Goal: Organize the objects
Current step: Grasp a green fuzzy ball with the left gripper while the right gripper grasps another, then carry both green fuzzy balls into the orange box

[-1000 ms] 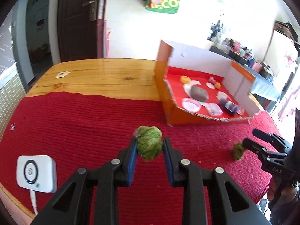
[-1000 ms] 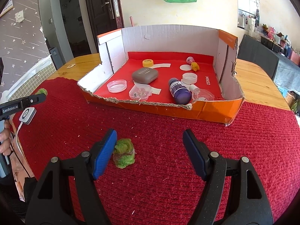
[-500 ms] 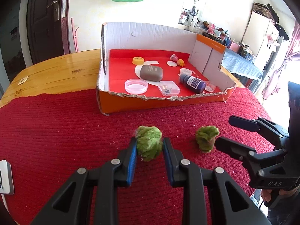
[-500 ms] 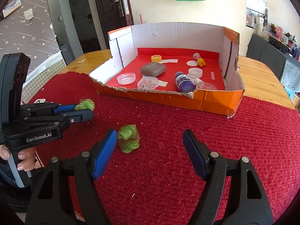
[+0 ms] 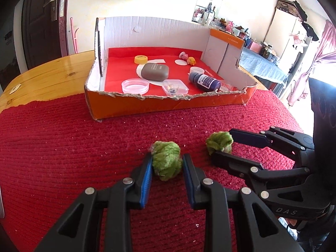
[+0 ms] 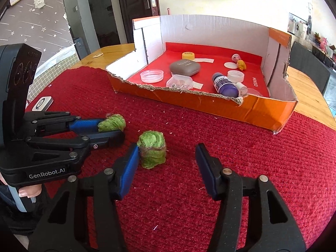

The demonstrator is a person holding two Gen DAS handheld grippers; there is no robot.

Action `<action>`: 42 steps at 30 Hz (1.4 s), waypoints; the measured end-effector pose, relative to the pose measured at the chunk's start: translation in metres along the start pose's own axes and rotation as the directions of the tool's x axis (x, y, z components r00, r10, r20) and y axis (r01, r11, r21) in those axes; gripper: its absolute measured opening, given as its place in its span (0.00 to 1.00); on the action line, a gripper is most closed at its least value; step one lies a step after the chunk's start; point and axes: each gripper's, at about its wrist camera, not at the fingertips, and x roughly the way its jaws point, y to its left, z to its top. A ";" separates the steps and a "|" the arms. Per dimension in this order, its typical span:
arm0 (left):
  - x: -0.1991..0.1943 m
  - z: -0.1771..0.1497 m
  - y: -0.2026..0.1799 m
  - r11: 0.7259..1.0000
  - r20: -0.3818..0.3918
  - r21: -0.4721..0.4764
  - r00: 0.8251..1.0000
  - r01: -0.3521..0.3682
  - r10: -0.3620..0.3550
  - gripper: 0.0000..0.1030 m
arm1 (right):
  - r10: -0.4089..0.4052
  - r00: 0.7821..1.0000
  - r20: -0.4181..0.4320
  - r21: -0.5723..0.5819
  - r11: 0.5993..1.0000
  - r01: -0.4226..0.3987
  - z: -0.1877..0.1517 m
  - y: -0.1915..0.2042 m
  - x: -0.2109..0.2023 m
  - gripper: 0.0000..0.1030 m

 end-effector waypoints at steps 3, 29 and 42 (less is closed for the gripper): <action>-0.001 0.000 0.001 1.000 -0.002 -0.004 1.000 -0.001 0.001 0.27 | 0.021 1.000 -0.007 -0.013 1.000 -0.021 -0.001 0.003 0.003 0.30; -0.035 0.050 -0.005 0.998 0.085 0.031 0.995 -0.047 0.044 0.27 | 0.078 0.991 0.105 -0.021 0.997 -0.076 0.031 -0.005 -0.035 0.22; 0.040 0.150 -0.001 0.951 -0.046 0.171 0.962 -0.257 0.269 0.27 | -0.043 0.996 -0.081 -0.067 0.997 0.038 0.164 -0.054 0.039 0.22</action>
